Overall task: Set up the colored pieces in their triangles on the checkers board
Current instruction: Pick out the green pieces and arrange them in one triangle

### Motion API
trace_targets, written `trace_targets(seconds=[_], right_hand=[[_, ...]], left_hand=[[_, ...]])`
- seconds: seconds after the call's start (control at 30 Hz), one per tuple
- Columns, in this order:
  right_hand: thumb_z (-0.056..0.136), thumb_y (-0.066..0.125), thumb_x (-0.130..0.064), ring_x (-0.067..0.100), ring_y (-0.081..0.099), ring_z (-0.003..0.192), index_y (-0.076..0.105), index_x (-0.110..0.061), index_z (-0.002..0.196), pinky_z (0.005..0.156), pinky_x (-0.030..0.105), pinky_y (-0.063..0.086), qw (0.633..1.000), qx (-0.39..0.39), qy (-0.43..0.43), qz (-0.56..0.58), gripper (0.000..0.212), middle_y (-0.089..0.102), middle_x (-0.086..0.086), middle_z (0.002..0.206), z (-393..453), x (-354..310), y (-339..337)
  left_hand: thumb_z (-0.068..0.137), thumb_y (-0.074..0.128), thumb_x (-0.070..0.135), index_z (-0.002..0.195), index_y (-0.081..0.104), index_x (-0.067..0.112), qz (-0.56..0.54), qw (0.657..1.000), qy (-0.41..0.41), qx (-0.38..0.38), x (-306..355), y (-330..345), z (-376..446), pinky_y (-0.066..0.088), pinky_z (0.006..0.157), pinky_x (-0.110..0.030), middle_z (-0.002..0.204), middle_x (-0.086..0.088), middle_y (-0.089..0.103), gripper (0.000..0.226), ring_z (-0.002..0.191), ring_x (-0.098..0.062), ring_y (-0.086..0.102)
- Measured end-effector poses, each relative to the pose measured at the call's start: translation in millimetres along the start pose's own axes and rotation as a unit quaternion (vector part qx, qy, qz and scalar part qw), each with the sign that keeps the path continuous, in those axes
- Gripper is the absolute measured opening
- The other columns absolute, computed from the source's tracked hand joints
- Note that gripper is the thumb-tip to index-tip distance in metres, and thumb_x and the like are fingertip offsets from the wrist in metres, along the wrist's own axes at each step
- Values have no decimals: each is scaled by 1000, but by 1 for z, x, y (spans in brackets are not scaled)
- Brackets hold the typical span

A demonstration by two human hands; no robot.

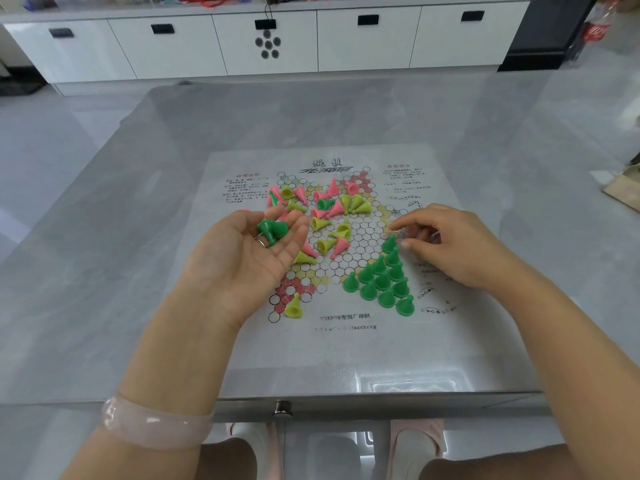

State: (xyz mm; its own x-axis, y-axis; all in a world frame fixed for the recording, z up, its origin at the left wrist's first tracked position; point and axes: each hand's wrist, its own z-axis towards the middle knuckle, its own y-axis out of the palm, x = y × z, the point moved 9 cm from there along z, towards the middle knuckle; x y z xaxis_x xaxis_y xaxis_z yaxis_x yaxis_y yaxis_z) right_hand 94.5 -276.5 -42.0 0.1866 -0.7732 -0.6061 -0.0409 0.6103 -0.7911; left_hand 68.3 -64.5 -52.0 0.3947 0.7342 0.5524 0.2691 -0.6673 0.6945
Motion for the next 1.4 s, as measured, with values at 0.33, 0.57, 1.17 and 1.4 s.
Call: trace_targets(seconds=[0.33,0.57,1.17,1.4], right_hand=[[81,64,-19,3,54,71,69,-23,92,67,11,44,986,78,-122,83,12,62,-7,77,-9,-101,-16],[81,64,-16,7,59,67,70,-14,85,65,21,49,986,65,-127,89,8,66,-4,77,-2,-114,1],[83,62,-26,2,43,65,68,-17,82,64,21,33,995,22,-33,-96,11,45,-11,72,15,-55,-8],[84,62,-27,8,43,71,69,-19,81,64,22,30,992,-14,-32,-124,10,42,-13,73,15,-50,5]], left_hand=[[91,38,-5,100,58,-7,63,997,-10,-41,-19,17,-1,58,72,-28,92,-20,70,22,87,-24,70],[91,40,-6,88,65,-3,101,992,1,-73,-25,24,-3,57,65,-23,86,-14,73,26,78,-16,70],[89,45,-1,90,61,-8,84,996,-9,-10,-23,12,-3,59,60,-29,82,-22,71,18,77,-28,71],[89,41,0,88,62,-7,88,996,-10,-10,-21,11,-2,59,68,-32,84,-22,71,22,85,-29,70]])
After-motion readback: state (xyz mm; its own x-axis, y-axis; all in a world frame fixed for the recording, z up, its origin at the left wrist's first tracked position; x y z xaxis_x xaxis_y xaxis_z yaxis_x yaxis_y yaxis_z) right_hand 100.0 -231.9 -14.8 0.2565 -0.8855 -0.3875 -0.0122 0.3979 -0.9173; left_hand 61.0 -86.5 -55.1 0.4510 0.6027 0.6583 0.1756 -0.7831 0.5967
